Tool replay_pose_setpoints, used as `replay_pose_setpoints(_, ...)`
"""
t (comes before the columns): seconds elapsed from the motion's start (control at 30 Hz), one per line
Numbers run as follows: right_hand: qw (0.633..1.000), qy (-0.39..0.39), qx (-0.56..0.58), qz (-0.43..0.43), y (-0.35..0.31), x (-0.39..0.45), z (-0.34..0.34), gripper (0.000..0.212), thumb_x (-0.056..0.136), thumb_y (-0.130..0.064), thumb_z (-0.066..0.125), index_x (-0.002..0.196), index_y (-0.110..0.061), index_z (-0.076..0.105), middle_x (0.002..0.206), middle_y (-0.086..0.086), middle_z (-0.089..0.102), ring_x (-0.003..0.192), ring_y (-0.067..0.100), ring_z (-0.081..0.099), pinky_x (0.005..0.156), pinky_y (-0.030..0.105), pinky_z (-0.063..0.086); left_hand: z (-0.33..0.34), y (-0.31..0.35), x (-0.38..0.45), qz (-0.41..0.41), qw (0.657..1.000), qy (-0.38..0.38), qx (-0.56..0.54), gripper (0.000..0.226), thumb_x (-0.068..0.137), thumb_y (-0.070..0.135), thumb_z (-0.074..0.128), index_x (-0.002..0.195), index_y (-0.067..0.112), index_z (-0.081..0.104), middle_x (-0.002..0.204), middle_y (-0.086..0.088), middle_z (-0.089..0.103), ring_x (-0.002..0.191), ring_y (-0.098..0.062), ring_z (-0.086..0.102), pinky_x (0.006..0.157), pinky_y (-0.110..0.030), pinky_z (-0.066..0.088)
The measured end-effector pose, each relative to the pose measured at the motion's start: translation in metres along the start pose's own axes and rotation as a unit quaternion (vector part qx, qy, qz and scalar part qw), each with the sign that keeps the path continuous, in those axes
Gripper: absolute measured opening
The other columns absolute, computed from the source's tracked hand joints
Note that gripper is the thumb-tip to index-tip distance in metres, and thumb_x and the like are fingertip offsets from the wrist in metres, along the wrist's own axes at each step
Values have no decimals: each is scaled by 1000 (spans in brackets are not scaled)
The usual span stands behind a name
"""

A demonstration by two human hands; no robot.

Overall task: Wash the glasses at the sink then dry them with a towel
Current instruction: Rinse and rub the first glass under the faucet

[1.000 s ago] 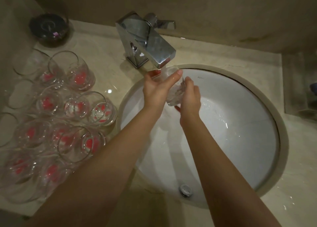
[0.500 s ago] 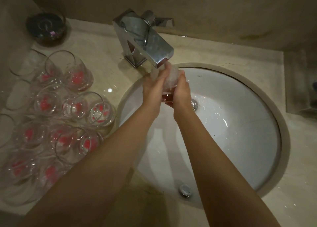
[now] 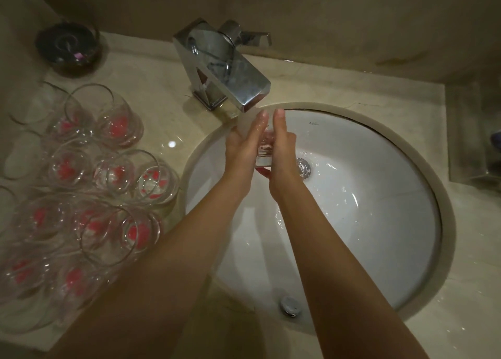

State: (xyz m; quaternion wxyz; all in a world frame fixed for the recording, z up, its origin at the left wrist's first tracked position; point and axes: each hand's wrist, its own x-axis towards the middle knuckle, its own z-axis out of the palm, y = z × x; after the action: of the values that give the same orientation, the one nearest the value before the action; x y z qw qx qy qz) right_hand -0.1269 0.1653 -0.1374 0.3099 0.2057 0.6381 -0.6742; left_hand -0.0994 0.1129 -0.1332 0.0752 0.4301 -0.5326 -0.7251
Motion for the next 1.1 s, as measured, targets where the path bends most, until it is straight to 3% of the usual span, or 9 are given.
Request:
replay_pose_setpoints(0.1, 1000, 11, -8, -13, 0, -1, 1, 59, 79, -66, 60, 107, -17, 45, 105, 6, 64, 93, 19, 68, 82, 43, 58, -1, 2, 1, -2, 1000, -8, -5, 47, 83, 52, 68, 108, 12, 67, 97, -10, 75, 88, -24, 73, 81, -41, 59)
replay_pose_setpoints(0.27, 1000, 3, 17, -7, 2, 4, -3, 55, 78, -77, 48, 102, -28, 59, 109, 5, 68, 94, 22, 69, 83, 46, 58, -2, 2, -1, -5, 1000, -8, -8, 74, 75, 55, 72, 134, 16, 52, 125, -8, 65, 107, -25, 67, 92, -43, 55)
replay_pose_setpoints(0.33, 1000, -24, 17, -5, 5, 1, -2, 80, 62, -88, 52, 110, -25, 63, 110, 3, 70, 95, 19, 71, 82, 43, 59, -4, 0, -3, 7, 1000, -12, 8, 82, 67, 60, 73, 134, 19, 51, 123, -6, 66, 106, -22, 67, 92, -43, 56)
replay_pose_setpoints(0.4, 999, -32, 10, 5, 4, -3, 2, 107, 41, -94, 58, 118, -19, 61, 110, 5, 70, 94, 19, 72, 76, 40, 60, -6, -1, -5, 9, 1000, -7, 19, 72, 74, 58, 73, 133, 22, 51, 119, -2, 67, 104, -19, 68, 94, -43, 55)
replay_pose_setpoints(0.47, 1000, -15, -9, 1, 5, -2, 4, 114, 37, -95, 58, 119, -16, 59, 109, 9, 69, 90, 21, 72, 73, 41, 61, -10, -2, -5, 2, 1000, -21, 20, 77, 74, 59, 72, 136, 20, 49, 120, -3, 67, 103, -19, 68, 93, -42, 55)
replay_pose_setpoints(0.7, 999, -25, 17, 15, 2, -4, 5, 99, 49, -87, 55, 121, -19, 56, 112, 9, 68, 93, 24, 71, 80, 45, 59, -13, -2, -3, 19, 999, -27, -11, 53, 86, 39, 70, 131, 13, 57, 116, -5, 69, 101, -16, 69, 90, -34, 56)
replay_pose_setpoints(0.87, 1000, -9, -11, 5, 0, -6, 8, 98, 43, -82, 61, 113, -13, 60, 105, 9, 70, 87, 23, 73, 74, 44, 61, -15, -1, -3, -29, 998, -24, -48, 55, 86, 45, 68, 126, 8, 59, 104, -6, 71, 86, -19, 71, 65, -28, 54)
replay_pose_setpoints(1.0, 1000, -17, -3, 10, 1, -1, 2, 91, 53, -79, 60, 117, -14, 61, 110, 10, 70, 91, 24, 72, 79, 46, 59, -17, -1, -3, -20, 997, -37, -65, 49, 83, 37, 73, 121, 7, 63, 95, -3, 73, 84, -18, 72, 79, -35, 56)
replay_pose_setpoints(1.1, 999, -26, -23, -28, -1, 0, -4, 60, 81, -65, 57, 112, -14, 57, 113, 13, 68, 97, 23, 69, 90, 42, 55, -21, -2, -3, 3, 996, -62, -60, 44, 81, 29, 76, 119, 10, 64, 102, -6, 74, 94, -20, 72, 90, -42, 56)
